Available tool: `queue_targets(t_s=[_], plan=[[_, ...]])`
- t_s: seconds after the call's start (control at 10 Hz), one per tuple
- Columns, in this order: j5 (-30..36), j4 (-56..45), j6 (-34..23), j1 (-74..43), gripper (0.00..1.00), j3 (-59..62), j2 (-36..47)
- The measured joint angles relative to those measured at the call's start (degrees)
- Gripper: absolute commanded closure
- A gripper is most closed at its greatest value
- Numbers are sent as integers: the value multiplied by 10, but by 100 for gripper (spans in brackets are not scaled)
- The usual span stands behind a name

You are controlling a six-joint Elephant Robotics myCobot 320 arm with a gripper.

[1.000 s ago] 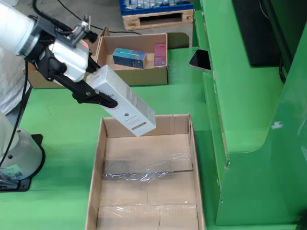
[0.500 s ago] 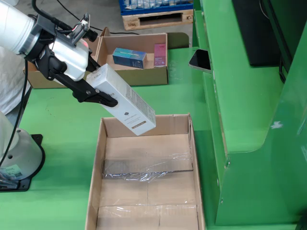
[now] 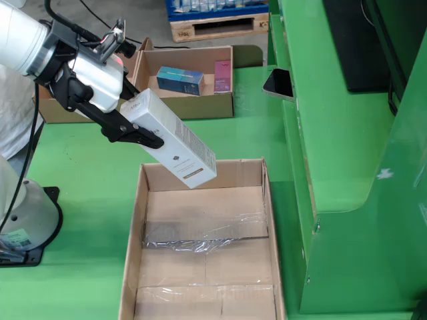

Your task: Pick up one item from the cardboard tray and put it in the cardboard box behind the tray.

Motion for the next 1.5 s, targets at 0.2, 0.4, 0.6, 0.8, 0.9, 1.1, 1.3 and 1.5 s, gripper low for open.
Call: queue_targets(t_s=[0.2, 0.4, 0.6, 0.8, 0.9, 1.1, 1.3, 1.5], plan=[[0, 0, 0, 1, 100, 0, 0], [2, 0, 0, 3, 100, 0, 0], [10, 3, -1, 11, 100, 0, 0], [14, 24, -9, 19, 100, 0, -11], [29, 38, -15, 28, 100, 0, -18], [32, 49, -21, 43, 100, 0, -25], [49, 58, -30, 63, 100, 0, -33], [62, 63, -39, 75, 100, 0, -35]])
